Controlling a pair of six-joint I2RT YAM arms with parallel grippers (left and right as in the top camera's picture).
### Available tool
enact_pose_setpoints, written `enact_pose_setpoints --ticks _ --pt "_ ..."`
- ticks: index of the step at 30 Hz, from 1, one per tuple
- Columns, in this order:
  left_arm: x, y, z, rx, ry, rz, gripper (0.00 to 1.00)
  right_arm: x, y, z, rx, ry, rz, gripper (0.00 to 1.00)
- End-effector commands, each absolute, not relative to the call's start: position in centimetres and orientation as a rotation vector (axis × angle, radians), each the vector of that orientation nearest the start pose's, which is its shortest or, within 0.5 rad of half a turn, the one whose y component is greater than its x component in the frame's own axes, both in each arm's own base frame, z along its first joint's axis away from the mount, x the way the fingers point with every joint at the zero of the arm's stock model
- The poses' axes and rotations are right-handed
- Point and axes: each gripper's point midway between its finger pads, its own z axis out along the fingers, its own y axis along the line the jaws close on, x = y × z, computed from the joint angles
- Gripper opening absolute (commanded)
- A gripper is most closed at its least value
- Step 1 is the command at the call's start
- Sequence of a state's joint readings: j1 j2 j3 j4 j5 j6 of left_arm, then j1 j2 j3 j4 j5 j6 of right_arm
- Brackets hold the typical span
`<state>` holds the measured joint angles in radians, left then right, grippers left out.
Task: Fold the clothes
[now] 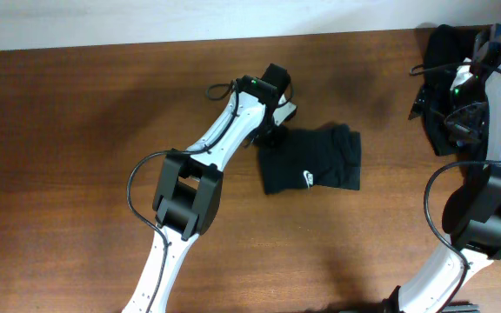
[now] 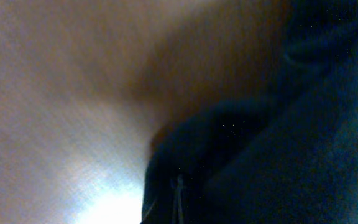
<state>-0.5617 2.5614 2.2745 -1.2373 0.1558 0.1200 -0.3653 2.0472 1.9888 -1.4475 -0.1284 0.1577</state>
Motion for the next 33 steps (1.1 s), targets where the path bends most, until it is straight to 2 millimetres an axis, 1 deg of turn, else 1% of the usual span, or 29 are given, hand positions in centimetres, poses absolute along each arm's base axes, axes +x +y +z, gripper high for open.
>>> enact_pose_setpoints --ticks 1,3,6,8,9,13,18,19,20,21,23,25,26,27,29,31,33 --pt "37.1 -30.1 -0.2 1.126 3.052 -0.426 0.0 38.7 -12.7 15.7 0.792 2.933 0.168 0.99" --pt "35.0 -30.9 0.4 1.137 3.103 -0.55 0.0 38.7 -12.7 15.7 0.792 2.933 0.168 0.99" --pt "32.5 -32.8 1.8 1.12 3.143 -0.82 0.0 38.7 -12.7 15.7 0.792 2.933 0.168 0.99" --pt "31.8 -33.8 2.6 1.099 3.14 -0.959 0.0 38.7 -12.7 15.7 0.792 2.933 0.168 0.99" --pt "31.6 -34.1 2.9 1.092 3.135 -0.996 0.0 38.7 -12.7 15.7 0.792 2.933 0.168 0.99" --pt "32.7 -34.1 3.8 0.952 3.172 -0.996 0.0 38.7 -12.7 15.7 0.792 2.933 0.168 0.99" --pt "34.6 -34.1 6.2 0.938 3.1 -0.975 0.0 38.7 -12.7 15.7 0.792 2.933 0.168 0.99" --pt "35.3 -33.7 6.4 0.939 3.087 -0.927 0.01 38.7 -12.7 15.7 0.792 2.933 0.168 0.98" --pt "36.3 -33.0 6.5 0.933 3.076 -0.831 0.01 38.7 -12.7 15.7 0.792 2.933 0.168 0.99" --pt "37.3 -32.2 6.6 0.892 3.079 -0.729 0.01 38.7 -12.7 15.7 0.792 2.933 0.168 0.99" --pt "39.0 -31.1 7.0 0.792 3.075 -0.593 0.03 38.7 -12.7 15.7 0.792 2.933 0.168 0.99" --pt "40.0 -31.5 7.9 0.77 3.031 -0.592 0.04 38.7 -12.7 15.7 0.792 2.933 0.168 0.99" --pt "40.4 -31.7 8.2 0.774 3.006 -0.597 0.09 38.7 -12.7 15.7 0.792 2.933 0.168 0.99" --pt "40.9 -32.0 8.6 0.798 2.97 -0.603 0.2 38.7 -12.7 15.7 0.792 2.933 0.168 0.99" --pt "41.5 -32.5 8.8 0.919 2.88 -0.607 0.49 38.7 -12.7 15.7 0.792 2.933 0.168 0.99" --pt "41.4 -32.9 8.9 1.091 2.787 -0.61 0.74 38.7 -12.7 15.7 0.792 2.933 0.168 0.99" --pt "40.5 -33.2 8.8 1.296 2.694 -0.633 0.82 38.7 -12.7 15.7 0.792 2.933 0.168 0.99"
